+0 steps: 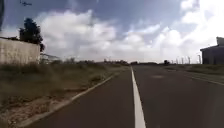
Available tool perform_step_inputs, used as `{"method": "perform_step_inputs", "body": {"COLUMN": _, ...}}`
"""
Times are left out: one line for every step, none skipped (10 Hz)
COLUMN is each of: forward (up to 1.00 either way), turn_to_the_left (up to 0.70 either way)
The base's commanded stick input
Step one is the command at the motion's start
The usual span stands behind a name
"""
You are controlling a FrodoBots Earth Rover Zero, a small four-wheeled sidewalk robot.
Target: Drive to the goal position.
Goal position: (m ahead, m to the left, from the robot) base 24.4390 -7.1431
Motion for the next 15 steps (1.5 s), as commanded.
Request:
{"method": "perform_step_inputs", "body": {"forward": 1.00, "turn_to_the_left": 0.00}}
{"method": "perform_step_inputs", "body": {"forward": 1.00, "turn_to_the_left": -0.10}}
{"method": "perform_step_inputs", "body": {"forward": 1.00, "turn_to_the_left": -0.30}}
{"method": "perform_step_inputs", "body": {"forward": 1.00, "turn_to_the_left": -0.40}}
{"method": "perform_step_inputs", "body": {"forward": 1.00, "turn_to_the_left": -0.40}}
{"method": "perform_step_inputs", "body": {"forward": 1.00, "turn_to_the_left": -0.28}}
{"method": "perform_step_inputs", "body": {"forward": 1.00, "turn_to_the_left": -0.08}}
{"method": "perform_step_inputs", "body": {"forward": 1.00, "turn_to_the_left": 0.00}}
{"method": "perform_step_inputs", "body": {"forward": 1.00, "turn_to_the_left": 0.00}}
{"method": "perform_step_inputs", "body": {"forward": 1.00, "turn_to_the_left": 0.00}}
{"method": "perform_step_inputs", "body": {"forward": 1.00, "turn_to_the_left": 0.00}}
{"method": "perform_step_inputs", "body": {"forward": 1.00, "turn_to_the_left": 0.00}}
{"method": "perform_step_inputs", "body": {"forward": 1.00, "turn_to_the_left": 0.00}}
{"method": "perform_step_inputs", "body": {"forward": 1.00, "turn_to_the_left": 0.00}}
{"method": "perform_step_inputs", "body": {"forward": 1.00, "turn_to_the_left": 0.00}}
